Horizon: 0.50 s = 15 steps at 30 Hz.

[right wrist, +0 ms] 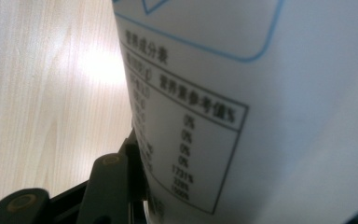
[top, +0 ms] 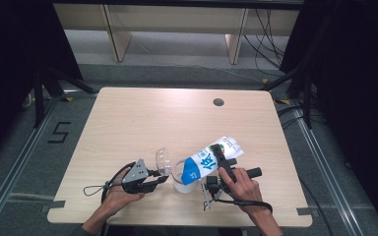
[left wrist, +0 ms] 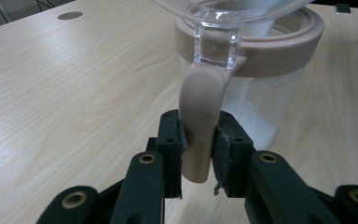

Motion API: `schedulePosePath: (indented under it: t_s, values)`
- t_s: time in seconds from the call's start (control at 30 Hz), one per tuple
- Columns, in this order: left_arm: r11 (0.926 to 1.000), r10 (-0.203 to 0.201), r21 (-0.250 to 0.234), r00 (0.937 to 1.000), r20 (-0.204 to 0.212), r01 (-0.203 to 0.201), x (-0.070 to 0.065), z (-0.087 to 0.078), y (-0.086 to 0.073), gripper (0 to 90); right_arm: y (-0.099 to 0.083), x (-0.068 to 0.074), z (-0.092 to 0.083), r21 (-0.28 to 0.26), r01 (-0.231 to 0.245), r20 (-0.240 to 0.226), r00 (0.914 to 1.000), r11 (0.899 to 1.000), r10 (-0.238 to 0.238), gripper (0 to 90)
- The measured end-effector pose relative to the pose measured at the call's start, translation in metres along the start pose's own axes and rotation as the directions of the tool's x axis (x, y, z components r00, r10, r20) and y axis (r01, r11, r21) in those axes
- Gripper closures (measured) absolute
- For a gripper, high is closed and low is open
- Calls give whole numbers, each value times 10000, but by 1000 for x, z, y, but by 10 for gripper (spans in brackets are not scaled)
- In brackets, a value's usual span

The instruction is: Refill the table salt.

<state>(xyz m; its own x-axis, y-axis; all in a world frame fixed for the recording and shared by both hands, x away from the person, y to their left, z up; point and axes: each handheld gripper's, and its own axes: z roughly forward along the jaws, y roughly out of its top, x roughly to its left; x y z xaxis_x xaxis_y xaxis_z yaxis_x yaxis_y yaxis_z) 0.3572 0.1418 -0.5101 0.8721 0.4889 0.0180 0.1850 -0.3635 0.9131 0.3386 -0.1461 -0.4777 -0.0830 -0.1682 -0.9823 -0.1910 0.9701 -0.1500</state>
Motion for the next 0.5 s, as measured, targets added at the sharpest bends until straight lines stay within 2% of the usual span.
schedulePosePath:
  t_s: [0.5]
  values:
    - [10000, 3, 0, 10000, 6, -3, 0, 0, 0, 734, 0, -1, 0, -32, 63, 33, 10000, 10000, -63, 534]
